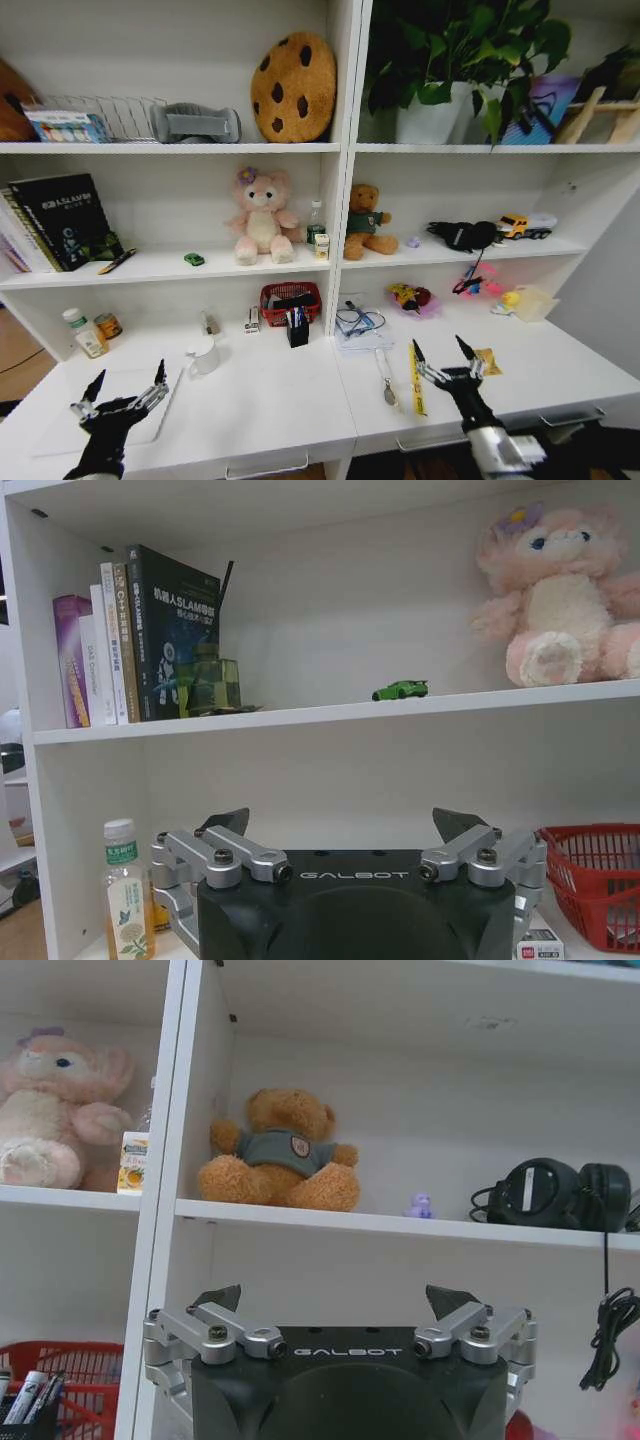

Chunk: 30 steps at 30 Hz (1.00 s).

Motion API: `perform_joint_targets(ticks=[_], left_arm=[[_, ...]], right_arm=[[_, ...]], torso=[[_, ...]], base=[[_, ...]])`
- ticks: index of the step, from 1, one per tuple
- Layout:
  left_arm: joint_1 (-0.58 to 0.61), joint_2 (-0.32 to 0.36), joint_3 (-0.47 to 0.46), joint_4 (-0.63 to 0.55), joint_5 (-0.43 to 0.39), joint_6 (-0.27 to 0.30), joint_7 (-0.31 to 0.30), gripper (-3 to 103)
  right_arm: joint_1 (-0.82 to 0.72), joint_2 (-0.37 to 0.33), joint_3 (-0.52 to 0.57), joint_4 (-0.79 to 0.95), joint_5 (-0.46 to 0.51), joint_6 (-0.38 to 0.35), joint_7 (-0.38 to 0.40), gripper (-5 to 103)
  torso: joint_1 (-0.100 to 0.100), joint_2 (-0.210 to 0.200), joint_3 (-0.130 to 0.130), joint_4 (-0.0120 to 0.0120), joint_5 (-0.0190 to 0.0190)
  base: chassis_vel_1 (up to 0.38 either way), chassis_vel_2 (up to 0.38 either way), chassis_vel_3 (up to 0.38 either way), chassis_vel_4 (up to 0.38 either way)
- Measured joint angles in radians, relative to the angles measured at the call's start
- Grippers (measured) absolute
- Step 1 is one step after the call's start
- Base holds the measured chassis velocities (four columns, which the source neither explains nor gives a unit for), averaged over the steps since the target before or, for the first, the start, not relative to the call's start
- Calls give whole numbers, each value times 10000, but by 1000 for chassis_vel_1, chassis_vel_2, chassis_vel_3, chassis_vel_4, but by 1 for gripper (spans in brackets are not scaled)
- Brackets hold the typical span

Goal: Organize the objects on the table.

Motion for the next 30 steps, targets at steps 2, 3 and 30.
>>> perform_joint_targets(ticks=[2,3,30], left_arm=[[0,0,0,0,0,0,0,100],[0,0,0,0,0,0,0,100],[0,0,0,0,0,0,0,100]], right_arm=[[146,-127,-51,-60,122,-207,-40,100],[146,-127,-51,-60,122,-207,-40,100],[613,-193,-3,-732,825,-303,-393,100]], torso=[[-1,0,0,-1,0],[-1,0,0,-1,0],[-5,5,-3,1,-3]], base=[[0,0,0,0],[0,0,0,0],[-140,-127,135,135]])
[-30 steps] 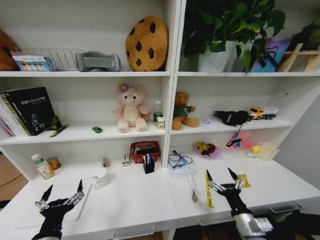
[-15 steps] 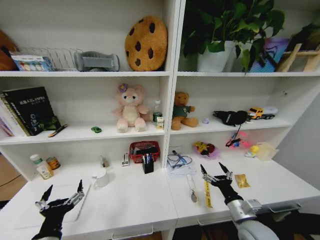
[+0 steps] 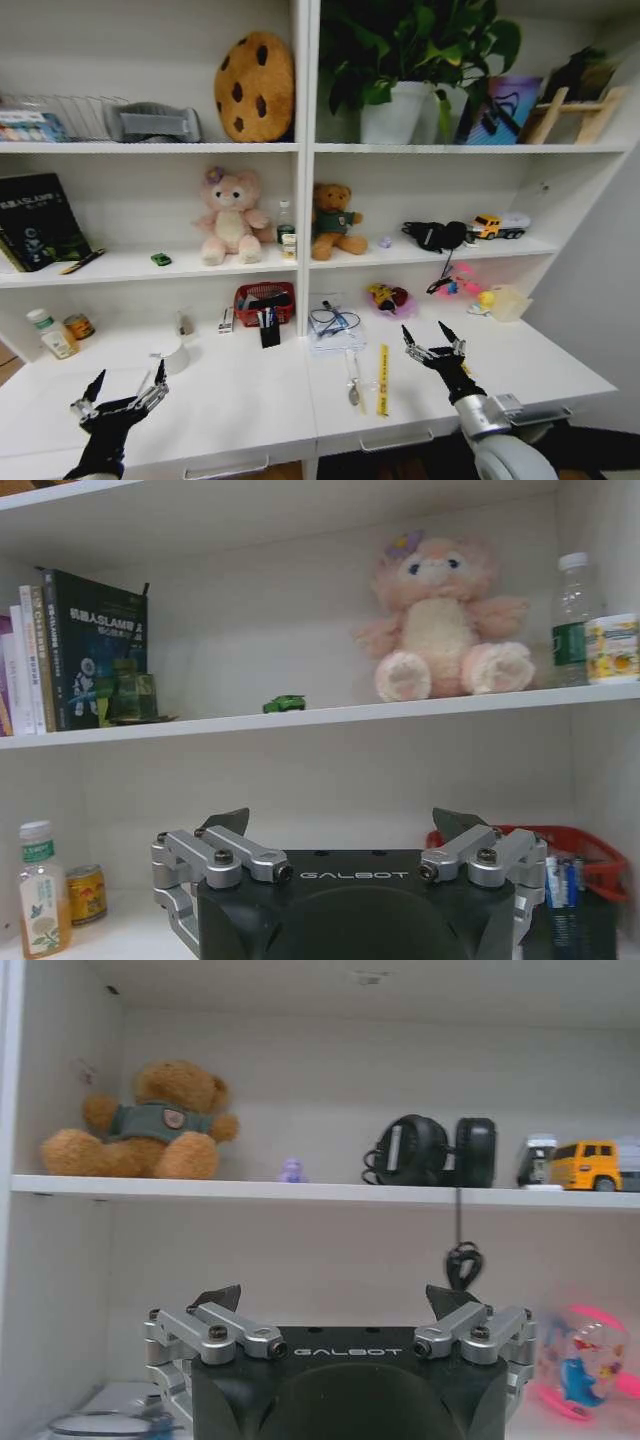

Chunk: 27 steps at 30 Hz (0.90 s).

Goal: Organize the objects on the table.

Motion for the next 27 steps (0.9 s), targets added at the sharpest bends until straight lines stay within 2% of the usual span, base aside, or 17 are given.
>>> perform_joint_targets(ticks=[2,3,5,9,10,11,12,13,16,17,19,20,22,27], left_arm=[[0,0,1,0,0,0,0,100],[0,0,2,0,-1,0,0,100],[0,-2,2,-1,0,0,0,100],[0,-2,3,-1,-1,0,1,100],[0,-2,3,0,-1,0,1,100],[0,-2,2,-1,-1,0,1,100],[0,-1,1,0,-1,0,1,100],[0,-1,1,0,-1,0,1,100],[0,0,-2,0,-1,0,0,100],[0,0,-2,0,-1,0,0,100],[0,0,-2,0,0,-1,1,100],[0,0,-2,0,0,-1,1,100],[0,0,-3,0,0,0,0,100],[0,0,-1,0,-1,0,0,100]], right_arm=[[7,16,-31,-75,2,88,12,100],[43,40,-68,-172,11,199,67,100],[253,92,-155,-485,-9,421,338,100],[280,-43,-174,-742,153,127,500,100],[257,-185,-174,-789,315,-232,599,100],[252,-356,-182,-875,493,-657,742,100],[284,-534,-185,-976,605,-1030,829,100],[284,-534,-185,-976,605,-1030,829,100],[470,-1129,-161,-1167,977,-2197,882,100],[470,-1129,-161,-1167,977,-2197,882,100],[654,-1480,-177,-1221,1609,-2935,958,100],[654,-1480,-177,-1221,1609,-2935,958,100],[1023,-1786,-289,-1445,2354,-3572,1105,100],[1421,-2138,-435,-1702,3194,-4087,1292,100]], torso=[[3,-3,2,1,4],[4,-3,3,-7,9],[0,0,0,4,4],[2,-3,2,0,12],[0,-1,0,0,1],[2,-1,0,-11,1],[3,-3,2,-7,2],[3,-3,2,-7,2],[4,-2,1,1,-2],[4,-2,1,1,-2],[3,-2,1,3,-1],[3,-2,1,3,-1],[3,-2,1,-1,1],[3,-3,2,0,4]], base=[[-307,-292,269,295],[-307,-273,279,295],[-238,-265,225,227],[-94,-180,136,102],[-18,-85,89,4],[0,0,0,0],[-10,-8,-50,-51],[-10,-8,-50,-51],[47,78,-46,-57],[44,88,-45,-47],[69,58,-38,-42],[69,46,-30,-42],[0,0,0,0],[0,0,0,0]])
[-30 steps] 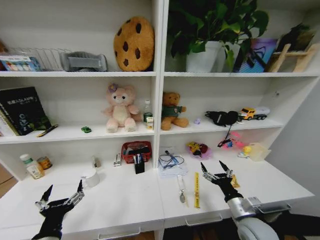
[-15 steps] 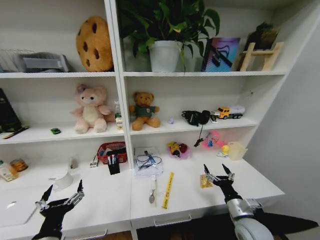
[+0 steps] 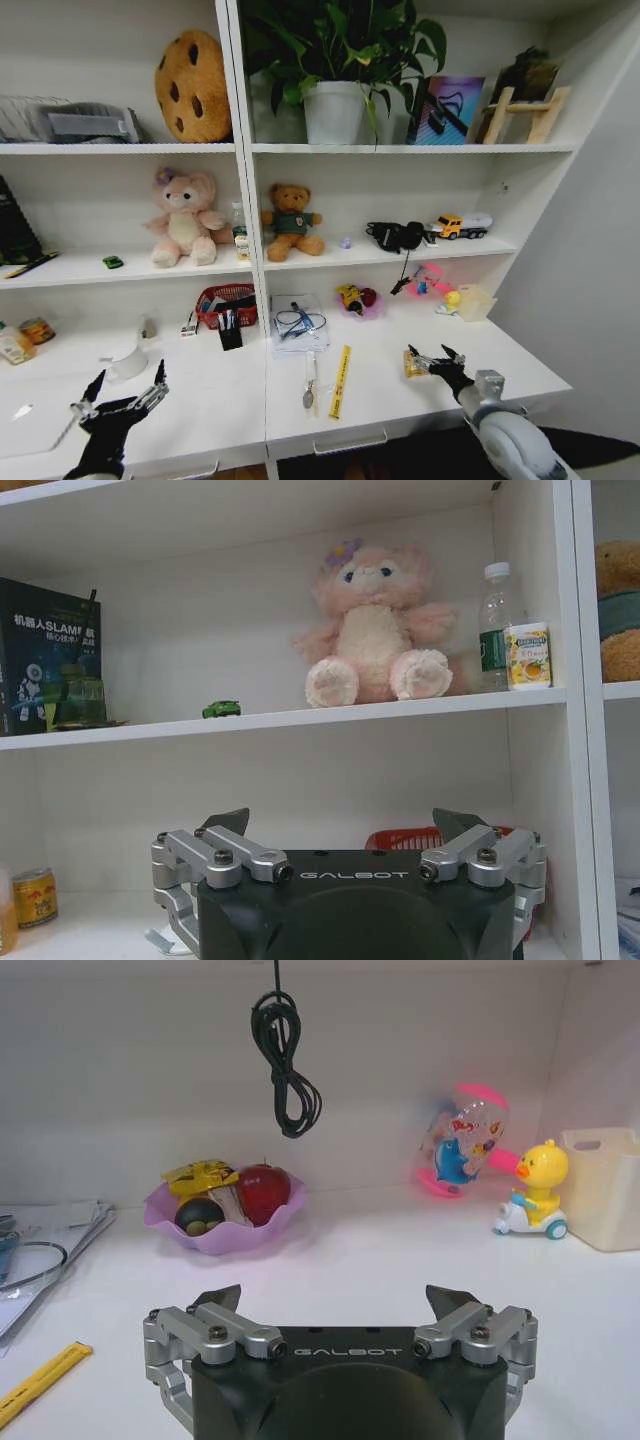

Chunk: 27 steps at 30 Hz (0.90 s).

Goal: Organize the objects on the table.

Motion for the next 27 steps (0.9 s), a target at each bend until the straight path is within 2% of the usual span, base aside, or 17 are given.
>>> perform_joint_targets(ticks=[1,7,9,14,17,18,20,21,23,25,26,27], left_arm=[[0,0,0,0,0,0,0,100],[0,0,0,0,0,0,0,100],[0,0,0,0,1,0,0,100],[0,0,1,0,0,0,0,100],[0,0,1,0,0,0,0,100],[0,0,1,0,0,0,0,100],[0,0,1,0,0,0,0,100],[0,0,1,0,0,0,0,100],[0,0,1,0,0,0,0,100],[0,0,1,0,0,0,0,100],[0,0,1,0,0,0,0,100],[0,0,1,0,0,0,0,100]], right_arm=[[76,-114,-58,-56,301,-169,63,100],[157,-310,-192,-187,535,-300,105,100],[232,-651,-404,-332,639,-399,128,100],[481,-964,-882,-596,827,-475,156,100],[498,-968,-1054,-627,838,-482,206,87],[498,-968,-1054,-627,838,-482,206,87],[493,-938,-1135,-670,753,-435,216,77],[493,-938,-1135,-670,753,-435,216,77],[488,-889,-1147,-692,716,-380,238,65],[482,-871,-1147,-726,705,-350,245,65],[473,-864,-1154,-811,673,-274,244,54],[473,-864,-1154,-811,673,-274,244,54]], torso=[[0,0,0,-1,0],[0,0,0,-2,0],[0,0,0,-2,-3],[0,0,0,0,-2],[0,0,0,-1,-2],[0,0,0,-1,-2],[0,0,0,-1,-2],[0,0,0,-1,-2],[0,0,0,-1,-2],[0,0,0,-1,-2],[0,0,-1,-1,-2],[0,0,-1,-1,-2]], base=[[0,0,0,0],[0,0,0,0],[0,0,0,0],[0,0,0,0],[0,0,0,0],[0,0,0,0],[0,0,0,0],[0,0,0,0],[0,0,0,0],[0,0,0,0],[0,0,0,0],[0,0,0,0]])
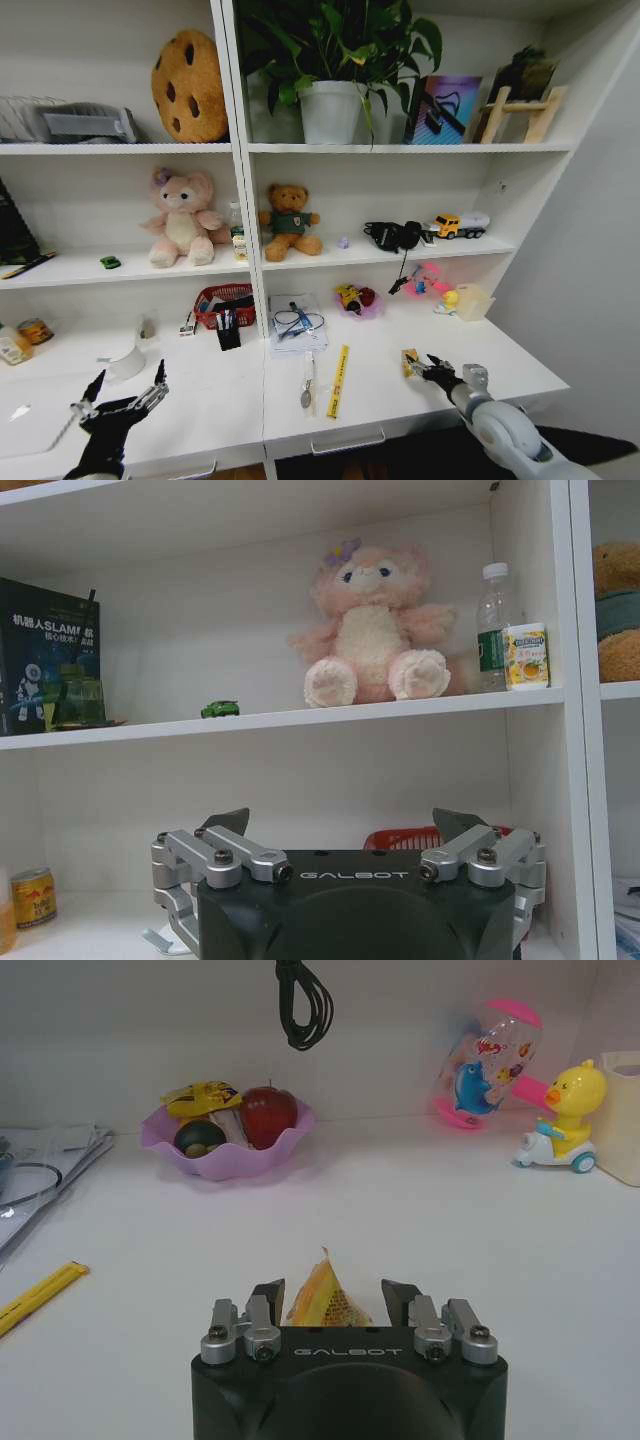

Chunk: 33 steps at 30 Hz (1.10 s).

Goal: Organize the objects on the table.

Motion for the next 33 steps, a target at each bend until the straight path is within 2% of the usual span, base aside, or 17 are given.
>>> perform_joint_targets(ticks=[1,3,4,5,7,9,10,11,12,14,15,20,24,27,29,30,33], left_arm=[[0,0,0,0,0,0,0,100],[0,0,0,0,0,0,0,100],[0,0,0,0,0,0,0,100],[0,0,0,0,0,0,0,100],[0,0,0,0,0,0,0,100],[0,0,0,0,0,0,0,100],[0,0,0,0,0,0,0,100],[0,0,0,0,0,0,0,100],[0,0,0,0,0,0,0,100],[0,0,0,0,0,0,0,100],[0,0,0,0,0,0,0,100],[0,0,0,0,0,0,0,100],[0,0,0,0,0,0,0,100],[0,0,0,0,0,0,0,100],[0,0,0,0,0,0,0,100],[0,0,0,0,0,0,0,100],[0,0,0,0,0,0,0,100]], right_arm=[[-1,0,-4,-26,-10,20,-2,54],[0,6,-12,-113,-25,94,-30,44],[0,6,-12,-113,-25,94,-30,44],[-13,15,-4,-134,-30,142,-75,33],[-34,19,6,-145,-34,168,-99,33],[-70,23,37,-188,-54,242,-175,22],[-70,23,37,-188,-54,242,-175,22],[-78,28,43,-210,-66,294,-219,12],[-78,32,48,-216,-66,332,-236,6],[-76,33,49,-220,-65,355,-244,6],[-60,35,49,-238,-68,379,-253,1],[-46,50,47,-264,-194,476,-265,0],[-102,90,121,-224,-765,813,-312,-1],[-190,81,245,-70,-1090,985,-397,9],[-117,44,215,-224,-1347,1122,-582,20],[-117,44,215,-224,-1347,1122,-582,20],[53,-18,76,-526,-1705,1276,-843,37]], torso=[[0,0,0,0,0],[0,0,0,0,0],[0,0,0,0,0],[0,0,0,1,1],[0,0,0,1,0],[0,0,0,0,0],[0,0,0,0,0],[0,0,0,0,0],[0,0,0,0,0],[0,0,0,0,0],[1,0,0,0,0],[0,0,0,0,0],[0,0,0,0,1],[0,1,0,0,0],[0,0,0,0,-1],[0,0,0,0,-1],[0,0,0,0,0]], base=[[0,0,0,0],[0,0,0,0],[0,0,0,0],[0,0,0,0],[0,0,0,0],[0,0,0,0],[0,0,0,0],[0,0,0,0],[0,0,0,0],[0,0,0,0],[0,0,0,0],[0,0,0,0],[0,0,0,0],[0,0,0,0],[0,0,0,0],[0,0,0,0],[0,0,0,0]])
